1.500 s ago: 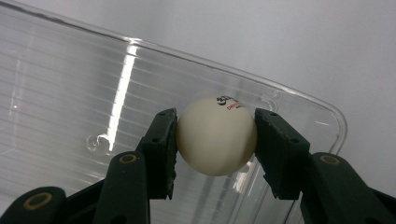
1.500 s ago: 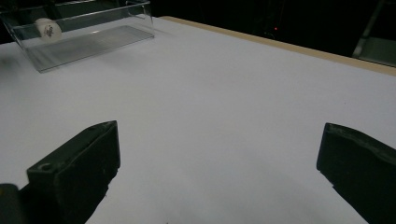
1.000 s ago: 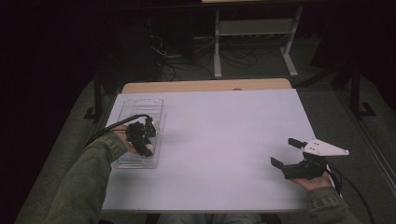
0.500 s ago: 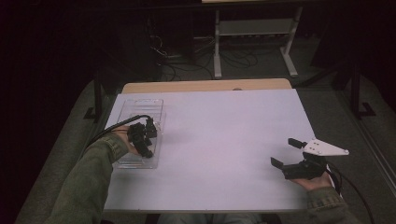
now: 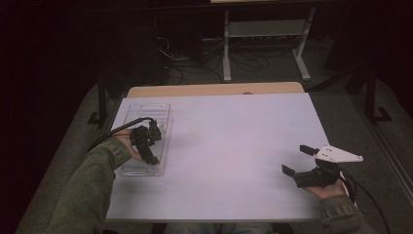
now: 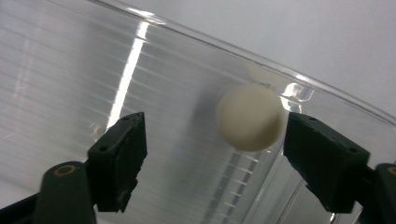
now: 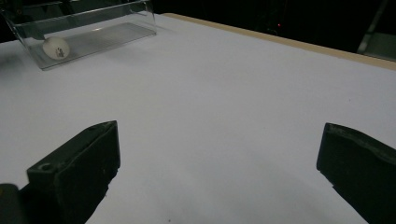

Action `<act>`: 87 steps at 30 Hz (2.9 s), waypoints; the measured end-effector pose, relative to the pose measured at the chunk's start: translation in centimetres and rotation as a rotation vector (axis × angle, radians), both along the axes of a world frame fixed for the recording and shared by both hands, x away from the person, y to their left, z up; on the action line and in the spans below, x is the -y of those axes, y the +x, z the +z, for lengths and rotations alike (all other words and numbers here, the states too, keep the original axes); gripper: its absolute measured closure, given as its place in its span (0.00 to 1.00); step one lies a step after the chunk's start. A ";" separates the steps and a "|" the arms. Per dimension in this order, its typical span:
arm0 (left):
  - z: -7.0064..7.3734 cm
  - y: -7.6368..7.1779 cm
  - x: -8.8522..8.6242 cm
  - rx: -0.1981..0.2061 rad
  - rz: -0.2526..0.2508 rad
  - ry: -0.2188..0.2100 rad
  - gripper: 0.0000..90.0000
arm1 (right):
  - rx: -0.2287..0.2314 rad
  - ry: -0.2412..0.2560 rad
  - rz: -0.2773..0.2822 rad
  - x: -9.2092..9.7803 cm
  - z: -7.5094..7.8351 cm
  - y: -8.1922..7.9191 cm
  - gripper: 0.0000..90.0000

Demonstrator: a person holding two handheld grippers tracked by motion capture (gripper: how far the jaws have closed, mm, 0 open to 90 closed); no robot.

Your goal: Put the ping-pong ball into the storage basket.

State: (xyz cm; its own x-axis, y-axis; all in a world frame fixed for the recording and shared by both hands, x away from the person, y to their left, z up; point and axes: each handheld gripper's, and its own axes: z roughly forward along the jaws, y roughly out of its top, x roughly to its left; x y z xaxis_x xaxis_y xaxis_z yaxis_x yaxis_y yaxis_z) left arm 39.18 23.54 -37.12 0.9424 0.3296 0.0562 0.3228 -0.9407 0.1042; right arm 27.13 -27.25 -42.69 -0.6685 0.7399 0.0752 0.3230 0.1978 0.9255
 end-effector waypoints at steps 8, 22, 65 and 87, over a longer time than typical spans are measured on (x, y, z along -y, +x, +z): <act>0.9 -0.2 -0.4 0.017 0.002 -0.015 0.20 | 0.004 0.006 -0.005 0.1 0.1 0.0 0.00; 1.8 -0.8 -1.7 0.083 0.068 -0.076 0.08 | 0.005 0.006 -0.009 0.2 0.1 0.0 0.00; 5.2 -4.8 -7.0 0.334 0.238 -0.462 0.00 | 0.011 0.017 -0.018 0.4 0.2 -0.1 0.00; 4.8 -7.2 -9.4 0.417 0.345 -0.607 0.00 | 0.015 0.014 -0.015 0.4 0.3 -0.1 0.00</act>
State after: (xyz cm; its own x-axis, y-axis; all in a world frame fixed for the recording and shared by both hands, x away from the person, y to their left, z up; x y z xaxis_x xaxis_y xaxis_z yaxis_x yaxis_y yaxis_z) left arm 32.01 32.90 -32.36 0.7234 0.6834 0.0982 0.4065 -0.5366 0.7395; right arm 27.06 -27.62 -42.44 -0.6585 0.7487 0.0759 0.3120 0.1799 0.9329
